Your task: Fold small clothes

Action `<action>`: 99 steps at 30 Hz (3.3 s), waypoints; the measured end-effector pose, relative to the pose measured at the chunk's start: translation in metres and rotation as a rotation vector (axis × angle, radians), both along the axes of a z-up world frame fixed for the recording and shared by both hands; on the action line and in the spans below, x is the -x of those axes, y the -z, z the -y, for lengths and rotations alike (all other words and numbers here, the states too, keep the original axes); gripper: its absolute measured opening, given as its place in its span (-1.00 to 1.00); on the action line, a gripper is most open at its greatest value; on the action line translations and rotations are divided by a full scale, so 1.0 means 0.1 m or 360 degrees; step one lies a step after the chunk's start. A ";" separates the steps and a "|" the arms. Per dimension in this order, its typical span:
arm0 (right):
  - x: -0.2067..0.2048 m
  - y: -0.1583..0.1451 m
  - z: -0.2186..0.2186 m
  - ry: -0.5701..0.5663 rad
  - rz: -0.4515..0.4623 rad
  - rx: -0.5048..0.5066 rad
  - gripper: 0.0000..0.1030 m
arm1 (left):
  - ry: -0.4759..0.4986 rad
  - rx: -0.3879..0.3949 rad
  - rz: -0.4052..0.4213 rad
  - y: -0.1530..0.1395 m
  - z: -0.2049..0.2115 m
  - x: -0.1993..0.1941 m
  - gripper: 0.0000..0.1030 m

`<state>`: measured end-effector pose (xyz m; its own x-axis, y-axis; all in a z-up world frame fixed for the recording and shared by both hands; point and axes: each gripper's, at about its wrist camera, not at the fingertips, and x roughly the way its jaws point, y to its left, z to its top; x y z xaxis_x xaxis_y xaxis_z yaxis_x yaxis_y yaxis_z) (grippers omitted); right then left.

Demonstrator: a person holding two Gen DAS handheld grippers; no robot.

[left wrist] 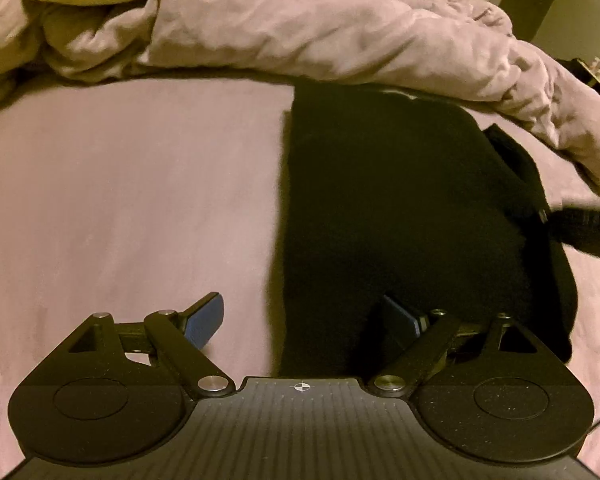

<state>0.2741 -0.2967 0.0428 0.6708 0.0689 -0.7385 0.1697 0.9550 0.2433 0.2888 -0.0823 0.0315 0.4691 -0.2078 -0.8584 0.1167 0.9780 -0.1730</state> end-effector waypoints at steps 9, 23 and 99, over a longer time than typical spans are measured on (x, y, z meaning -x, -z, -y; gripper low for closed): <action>0.23 0.18 0.50 0.0159 0.0021 -0.0233 -0.52 | 0.0099 -0.0048 -0.0108 0.39 0.30 -0.23 0.84; -0.39 0.54 0.20 -0.0035 -0.0145 -0.0810 -0.51 | 0.0085 -0.0051 -0.0118 0.38 0.31 -0.21 0.87; -0.33 0.52 0.60 -0.0028 -0.0066 0.0627 -0.48 | 0.0165 -0.0094 -0.0024 0.23 0.81 -0.37 0.94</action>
